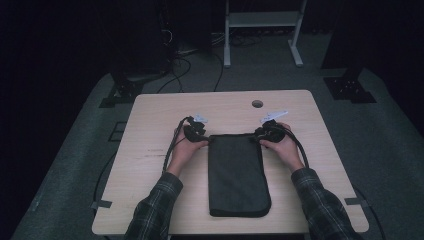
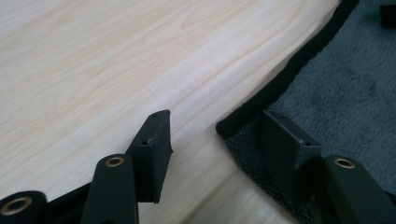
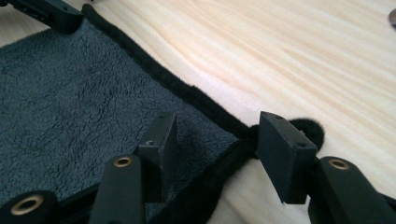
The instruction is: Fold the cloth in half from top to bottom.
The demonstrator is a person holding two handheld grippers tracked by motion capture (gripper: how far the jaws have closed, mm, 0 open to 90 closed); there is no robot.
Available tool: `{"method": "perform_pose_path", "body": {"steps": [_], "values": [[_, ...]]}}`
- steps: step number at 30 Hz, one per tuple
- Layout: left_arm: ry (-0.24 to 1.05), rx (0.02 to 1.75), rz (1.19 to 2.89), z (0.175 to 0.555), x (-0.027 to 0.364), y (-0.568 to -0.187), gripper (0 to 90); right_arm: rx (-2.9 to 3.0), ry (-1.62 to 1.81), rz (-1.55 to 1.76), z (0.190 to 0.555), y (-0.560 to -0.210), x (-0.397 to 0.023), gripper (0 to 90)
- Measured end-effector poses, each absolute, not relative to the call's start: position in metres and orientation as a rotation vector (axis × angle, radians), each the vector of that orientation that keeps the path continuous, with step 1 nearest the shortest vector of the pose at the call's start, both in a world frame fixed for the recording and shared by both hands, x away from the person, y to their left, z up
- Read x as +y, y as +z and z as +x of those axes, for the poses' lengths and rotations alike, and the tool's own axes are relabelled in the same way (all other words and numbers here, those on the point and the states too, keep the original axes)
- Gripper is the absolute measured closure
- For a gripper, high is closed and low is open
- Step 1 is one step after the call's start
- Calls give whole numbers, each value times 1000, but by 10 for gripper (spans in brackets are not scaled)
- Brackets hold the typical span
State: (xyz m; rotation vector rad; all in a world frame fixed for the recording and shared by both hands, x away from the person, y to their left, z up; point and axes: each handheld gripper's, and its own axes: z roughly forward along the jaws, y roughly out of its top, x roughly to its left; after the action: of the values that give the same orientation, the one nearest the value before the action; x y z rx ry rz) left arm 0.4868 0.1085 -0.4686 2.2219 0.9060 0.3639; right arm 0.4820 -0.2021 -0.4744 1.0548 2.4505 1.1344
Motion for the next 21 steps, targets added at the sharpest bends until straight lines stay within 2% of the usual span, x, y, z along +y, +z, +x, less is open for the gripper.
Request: {"method": "perform_pose_path", "body": {"steps": [8,17,21], "values": [[310,877,2211,486,109,-470,574,2474,1105,1008,479,-477,-201,497],[253,888,2216,484,105,-468,787,2505,1151,1021,475,-477,-200,742],[254,906,2221,482,102,-467,826,2517,1171,1070,475,-477,-200,797]]}}
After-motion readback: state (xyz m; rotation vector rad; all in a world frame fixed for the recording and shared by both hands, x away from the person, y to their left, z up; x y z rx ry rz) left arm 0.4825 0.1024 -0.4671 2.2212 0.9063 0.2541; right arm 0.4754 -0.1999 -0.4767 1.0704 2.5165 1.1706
